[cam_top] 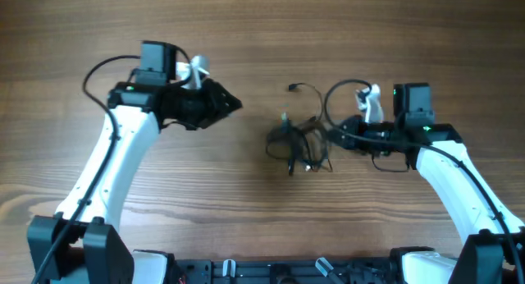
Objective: Untangle cables
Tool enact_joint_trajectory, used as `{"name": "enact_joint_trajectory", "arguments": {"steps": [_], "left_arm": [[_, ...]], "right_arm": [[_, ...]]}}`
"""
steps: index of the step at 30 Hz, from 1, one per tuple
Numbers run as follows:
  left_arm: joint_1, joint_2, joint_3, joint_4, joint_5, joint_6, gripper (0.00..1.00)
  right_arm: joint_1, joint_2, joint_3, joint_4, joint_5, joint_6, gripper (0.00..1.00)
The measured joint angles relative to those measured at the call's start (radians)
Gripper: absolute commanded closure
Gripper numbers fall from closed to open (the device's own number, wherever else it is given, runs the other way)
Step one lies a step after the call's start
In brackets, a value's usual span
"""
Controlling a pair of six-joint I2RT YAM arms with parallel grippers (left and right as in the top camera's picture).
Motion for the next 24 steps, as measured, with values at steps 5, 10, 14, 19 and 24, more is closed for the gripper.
{"name": "enact_joint_trajectory", "arguments": {"steps": [5,10,14,19,24], "left_arm": [[-0.135,0.000,0.000,-0.005,-0.123,0.026,0.36],[-0.237,0.013,0.000,0.023,-0.241,0.042,0.30],[-0.290,0.092,0.000,0.084,-0.274,0.051,0.27],[-0.346,0.190,0.000,0.188,-0.288,0.055,0.24],[-0.386,0.256,0.000,0.304,-0.294,0.055,0.25]], "right_arm": [[0.000,0.000,-0.003,-0.102,0.285,0.132,0.68],[0.000,0.000,-0.003,-0.118,0.259,0.023,0.69],[0.000,0.000,-0.003,-0.149,0.262,-0.012,0.69],[0.000,0.000,-0.003,-0.152,0.265,-0.023,0.63],[0.000,0.000,-0.003,-0.151,0.265,-0.018,0.63]]}}
